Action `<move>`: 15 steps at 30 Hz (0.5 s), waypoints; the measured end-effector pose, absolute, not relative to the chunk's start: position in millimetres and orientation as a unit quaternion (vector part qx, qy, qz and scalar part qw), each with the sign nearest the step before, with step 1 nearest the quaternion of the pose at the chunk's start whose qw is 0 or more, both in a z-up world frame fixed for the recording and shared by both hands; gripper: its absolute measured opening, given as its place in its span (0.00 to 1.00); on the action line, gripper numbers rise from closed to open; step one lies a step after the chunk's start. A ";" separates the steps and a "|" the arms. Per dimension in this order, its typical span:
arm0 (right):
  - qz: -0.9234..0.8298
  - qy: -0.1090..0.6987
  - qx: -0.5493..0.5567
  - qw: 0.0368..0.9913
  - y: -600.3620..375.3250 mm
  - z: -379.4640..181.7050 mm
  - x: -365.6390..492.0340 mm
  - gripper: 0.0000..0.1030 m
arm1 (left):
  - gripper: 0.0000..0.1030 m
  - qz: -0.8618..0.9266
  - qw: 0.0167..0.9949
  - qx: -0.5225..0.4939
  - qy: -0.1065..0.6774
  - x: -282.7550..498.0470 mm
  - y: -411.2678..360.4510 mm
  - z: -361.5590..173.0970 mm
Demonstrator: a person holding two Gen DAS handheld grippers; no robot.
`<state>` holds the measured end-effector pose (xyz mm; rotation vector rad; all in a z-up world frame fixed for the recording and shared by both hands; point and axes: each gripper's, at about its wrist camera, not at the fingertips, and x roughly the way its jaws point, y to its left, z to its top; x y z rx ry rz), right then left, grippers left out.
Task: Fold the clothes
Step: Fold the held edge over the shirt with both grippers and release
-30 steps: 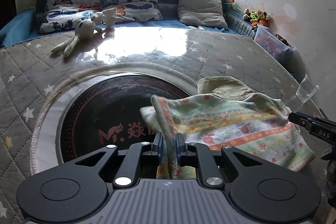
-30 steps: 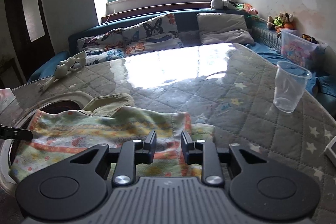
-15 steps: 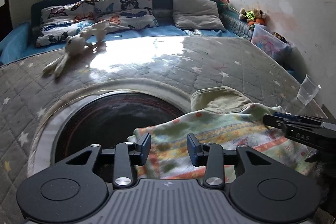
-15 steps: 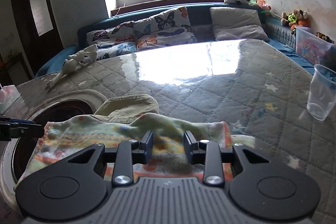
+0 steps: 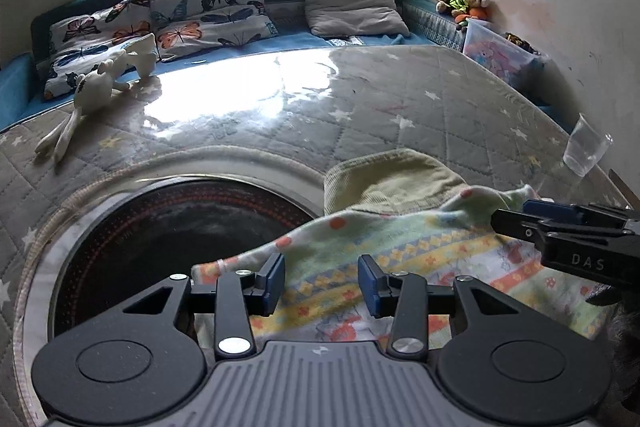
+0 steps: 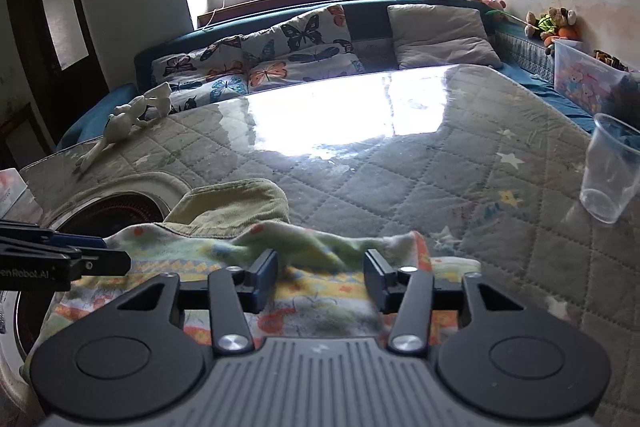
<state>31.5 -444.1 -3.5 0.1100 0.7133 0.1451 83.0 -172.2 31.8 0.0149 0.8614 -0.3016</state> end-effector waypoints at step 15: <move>0.049 0.344 0.035 0.937 -450.5 -3.6 -28.4 0.74 | 0.65 -0.181 0.901 0.036 0.392 26.5 -188.0 41.7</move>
